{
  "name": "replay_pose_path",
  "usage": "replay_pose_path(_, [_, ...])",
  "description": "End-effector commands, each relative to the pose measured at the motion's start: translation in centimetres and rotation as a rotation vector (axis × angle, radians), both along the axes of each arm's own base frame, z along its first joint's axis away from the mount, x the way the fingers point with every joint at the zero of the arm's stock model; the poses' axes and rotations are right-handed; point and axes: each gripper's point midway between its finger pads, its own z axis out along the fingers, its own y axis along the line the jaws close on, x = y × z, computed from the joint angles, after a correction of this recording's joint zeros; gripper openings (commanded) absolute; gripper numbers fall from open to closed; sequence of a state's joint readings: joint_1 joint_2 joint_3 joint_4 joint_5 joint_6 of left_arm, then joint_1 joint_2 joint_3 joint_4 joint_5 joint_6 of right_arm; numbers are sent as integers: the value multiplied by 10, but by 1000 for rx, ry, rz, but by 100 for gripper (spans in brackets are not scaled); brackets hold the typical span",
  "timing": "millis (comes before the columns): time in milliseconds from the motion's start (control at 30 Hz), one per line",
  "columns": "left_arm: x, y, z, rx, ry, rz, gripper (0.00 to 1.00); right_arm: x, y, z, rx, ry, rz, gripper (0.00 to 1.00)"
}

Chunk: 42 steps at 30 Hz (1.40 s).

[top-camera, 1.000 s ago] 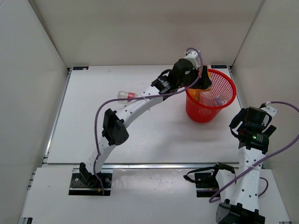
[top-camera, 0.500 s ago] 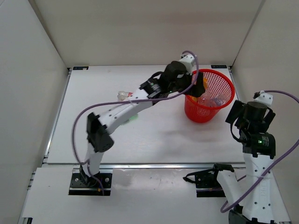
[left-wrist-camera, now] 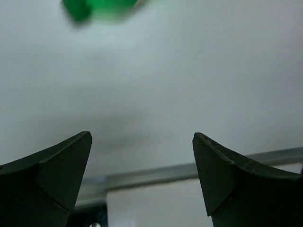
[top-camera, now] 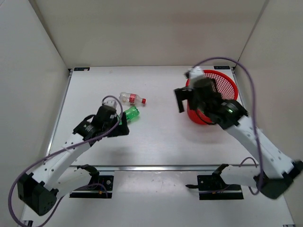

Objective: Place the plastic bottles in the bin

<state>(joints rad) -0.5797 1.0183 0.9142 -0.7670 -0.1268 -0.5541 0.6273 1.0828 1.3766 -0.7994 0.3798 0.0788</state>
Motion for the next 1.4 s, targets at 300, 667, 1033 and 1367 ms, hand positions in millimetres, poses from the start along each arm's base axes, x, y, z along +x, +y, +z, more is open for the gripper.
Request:
replay_pose_path(300, [-121, 60, -52, -141, 255, 239, 99, 130, 233, -71, -28, 91, 533, 98])
replay_pose_path(667, [-101, 38, -31, -228, 156, 132, 98, 200, 317, -170, -110, 148, 677, 97])
replay_pose_path(1033, [-99, 32, -31, -231, 155, 90, 98, 208, 311, -255, -84, 283, 686, 95])
replay_pose_path(1367, [-91, 35, -23, -196, 142, 98, 99, 226, 301, -204, -4, 217, 674, 47])
